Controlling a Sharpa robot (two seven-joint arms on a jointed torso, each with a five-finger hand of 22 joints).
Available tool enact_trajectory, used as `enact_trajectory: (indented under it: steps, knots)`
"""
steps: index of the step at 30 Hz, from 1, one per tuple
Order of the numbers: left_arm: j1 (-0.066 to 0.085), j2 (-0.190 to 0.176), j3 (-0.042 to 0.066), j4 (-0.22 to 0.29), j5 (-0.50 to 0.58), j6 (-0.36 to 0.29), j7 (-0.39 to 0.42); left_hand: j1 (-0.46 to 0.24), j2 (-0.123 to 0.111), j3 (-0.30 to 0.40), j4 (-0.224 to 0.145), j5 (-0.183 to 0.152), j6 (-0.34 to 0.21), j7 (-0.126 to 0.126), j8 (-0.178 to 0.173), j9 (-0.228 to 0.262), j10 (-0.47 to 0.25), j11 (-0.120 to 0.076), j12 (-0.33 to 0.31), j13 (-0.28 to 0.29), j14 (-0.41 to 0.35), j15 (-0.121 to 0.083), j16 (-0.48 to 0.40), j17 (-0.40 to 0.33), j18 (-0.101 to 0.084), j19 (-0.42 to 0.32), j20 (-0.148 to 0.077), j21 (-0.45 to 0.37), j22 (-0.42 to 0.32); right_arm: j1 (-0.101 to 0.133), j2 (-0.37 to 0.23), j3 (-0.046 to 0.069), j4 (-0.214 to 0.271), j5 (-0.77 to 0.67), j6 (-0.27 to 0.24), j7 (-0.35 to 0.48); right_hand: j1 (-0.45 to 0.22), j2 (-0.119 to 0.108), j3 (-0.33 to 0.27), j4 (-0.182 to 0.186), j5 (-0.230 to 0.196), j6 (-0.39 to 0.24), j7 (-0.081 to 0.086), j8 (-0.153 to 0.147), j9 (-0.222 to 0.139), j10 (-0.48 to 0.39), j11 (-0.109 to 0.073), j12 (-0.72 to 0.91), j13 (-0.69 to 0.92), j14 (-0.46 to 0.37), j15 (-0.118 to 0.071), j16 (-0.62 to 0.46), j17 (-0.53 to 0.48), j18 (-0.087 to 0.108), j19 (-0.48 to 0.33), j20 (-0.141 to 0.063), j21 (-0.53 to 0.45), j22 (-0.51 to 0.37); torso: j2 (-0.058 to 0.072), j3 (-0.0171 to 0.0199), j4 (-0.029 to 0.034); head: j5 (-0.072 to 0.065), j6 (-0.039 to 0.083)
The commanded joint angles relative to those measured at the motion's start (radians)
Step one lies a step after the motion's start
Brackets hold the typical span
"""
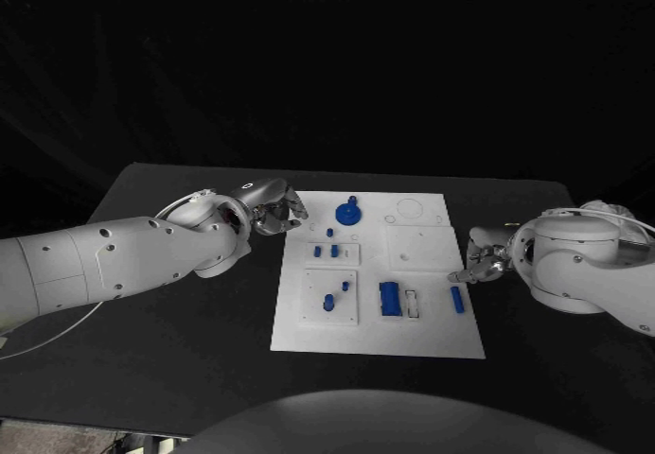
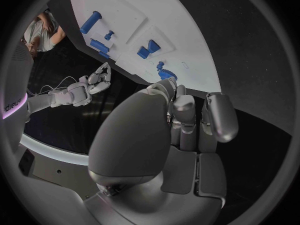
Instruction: Assemble the parts on the task board
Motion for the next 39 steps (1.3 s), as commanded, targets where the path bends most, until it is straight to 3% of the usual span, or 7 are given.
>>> enact_trajectory:
  steps: [1,7,13,20,39]
  knots:
    - [0.0,0.004,0.001,0.0,0.004,0.01,0.003,-0.002,0.003,0.007,-0.001,0.005,0.008,-0.001,0.007,0.001,0.008,0.0,0.005,0.001,-0.005,0.002,0.002,0.0,0.01,-0.007,-0.001,0.001,0.167,0.001,0.012,0.0,-0.007,0.104,0.043,-0.064,-0.004,-0.001,0.004,0.003,-0.014,0.015,-0.003,0.001,0.007,0.102,-0.01,0.004,0.263,0.104,-0.003,0.003,0.263,-0.005,-0.003,-0.005,-0.005,0.189,0.0,-0.0002,-0.0003,0.001,0.0]
    - [0.0,0.007,0.001,-0.003,0.004,0.013,0.003,-0.003,0.003,0.007,-0.001,0.005,0.009,-0.001,0.007,0.002,0.009,0.0,0.006,0.001,-0.005,0.003,0.002,0.0,0.01,-0.007,-0.001,0.001,0.167,0.001,0.033,0.0,-0.028,0.149,0.079,-0.091,-0.006,-0.003,0.003,0.001,-0.041,0.033,-0.013,0.016,0.038,0.102,-0.021,0.004,0.263,0.104,-0.012,0.003,0.263,-0.004,-0.002,-0.013,-0.011,0.186,0.0,-0.0005,0.0002,-0.003,0.0]
    - [0.0,0.01,0.001,-0.005,0.004,0.016,0.002,-0.005,0.004,0.007,0.0,0.005,0.01,-0.001,0.008,0.002,0.011,0.0,0.006,0.002,-0.006,0.004,0.003,0.0,0.01,-0.007,0.0,0.001,0.167,0.001,0.051,0.0,-0.054,0.168,0.114,-0.111,-0.019,-0.004,-0.001,0.003,-0.066,-0.021,0.001,-0.023,0.03,0.102,-0.012,0.004,0.263,0.104,-0.009,0.003,0.263,0.003,-0.014,-0.013,-0.048,0.174,0.0,0.0002,0.0005,0.001,0.0]
    - [0.0,0.011,0.001,-0.005,0.004,0.022,-0.002,-0.006,0.004,0.007,0.0,0.005,0.012,-0.001,0.009,0.003,0.012,0.0,0.007,0.002,-0.006,0.005,0.002,-0.001,0.01,-0.007,0.0,0.002,0.167,0.0,0.068,-0.001,-0.068,0.183,0.137,-0.117,-0.008,-0.003,0.004,-0.007,-0.041,-0.03,0.007,-0.042,0.019,0.102,-0.007,0.004,0.263,0.104,-0.004,0.003,0.263,0.004,-0.014,-0.009,-0.059,0.17,0.0,0.0,-0.0004,0.001,0.0]
    - [-0.001,0.013,0.001,-0.005,0.003,0.034,-0.008,-0.01,0.008,0.009,0.001,0.007,0.014,-0.001,0.012,0.004,0.014,0.0,0.009,0.002,-0.007,0.008,0.001,-0.004,0.01,-0.008,0.002,0.001,0.167,-0.01,0.083,-0.001,-0.085,0.184,0.161,-0.123,0.025,-0.005,0.024,-0.04,0.039,-0.02,0.003,-0.043,0.039,0.102,-0.01,0.004,0.263,0.104,-0.006,0.003,0.263,0.009,-0.02,-0.009,-0.089,0.162,0.0,0.0002,-0.0001,0.003,0.0]
